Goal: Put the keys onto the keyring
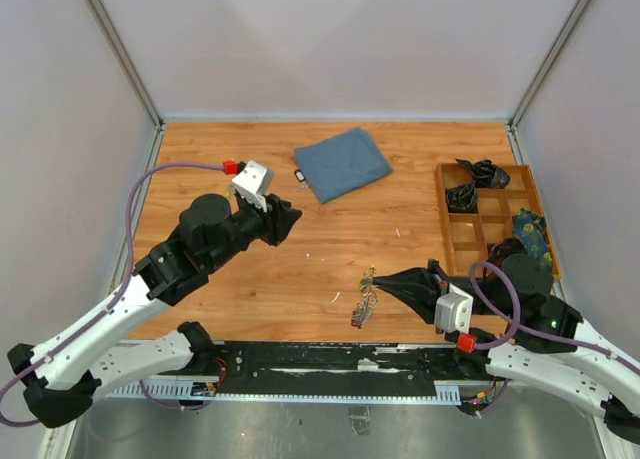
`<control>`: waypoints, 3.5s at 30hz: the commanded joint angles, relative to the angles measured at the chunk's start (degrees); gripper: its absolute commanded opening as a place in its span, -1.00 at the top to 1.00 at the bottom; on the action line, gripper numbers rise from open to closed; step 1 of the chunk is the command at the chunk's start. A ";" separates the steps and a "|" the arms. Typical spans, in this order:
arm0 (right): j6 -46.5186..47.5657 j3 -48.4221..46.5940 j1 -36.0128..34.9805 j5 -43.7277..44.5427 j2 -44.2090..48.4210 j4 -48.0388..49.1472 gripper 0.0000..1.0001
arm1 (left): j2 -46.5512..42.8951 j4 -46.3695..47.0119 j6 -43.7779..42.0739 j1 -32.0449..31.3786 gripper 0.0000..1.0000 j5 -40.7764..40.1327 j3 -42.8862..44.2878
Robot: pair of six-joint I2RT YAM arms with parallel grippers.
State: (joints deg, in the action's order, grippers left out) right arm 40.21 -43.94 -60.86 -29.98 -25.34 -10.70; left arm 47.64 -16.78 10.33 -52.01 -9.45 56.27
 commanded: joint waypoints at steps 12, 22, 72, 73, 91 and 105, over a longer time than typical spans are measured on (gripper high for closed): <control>-23.89 -11.18 -0.84 14.83 -7.38 -17.51 0.99 | 27.06 0.98 1.40 37.60 0.20 5.37 -2.13; -32.63 -5.95 -0.84 21.24 -4.32 -13.70 0.99 | 44.89 6.45 8.00 43.39 0.13 -0.47 8.20; -38.36 -0.49 -0.84 21.30 -1.20 -13.02 0.99 | 71.13 0.49 29.08 45.68 0.43 -15.18 26.36; -38.40 -0.45 -0.84 21.28 -1.25 -13.03 0.99 | 71.03 0.56 29.04 45.68 0.47 -15.09 26.21; -39.52 -1.35 -0.84 24.48 -0.97 -13.56 0.99 | 59.32 5.02 24.16 45.43 0.99 -11.33 17.35; -40.06 -5.87 -0.84 24.56 -3.58 -13.66 0.99 | 25.85 15.55 17.53 41.12 0.99 12.23 -3.49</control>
State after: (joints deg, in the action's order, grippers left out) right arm 1.23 -46.85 -60.86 -4.91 -29.06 -27.68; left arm 82.11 -5.50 30.17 -8.10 -5.52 55.70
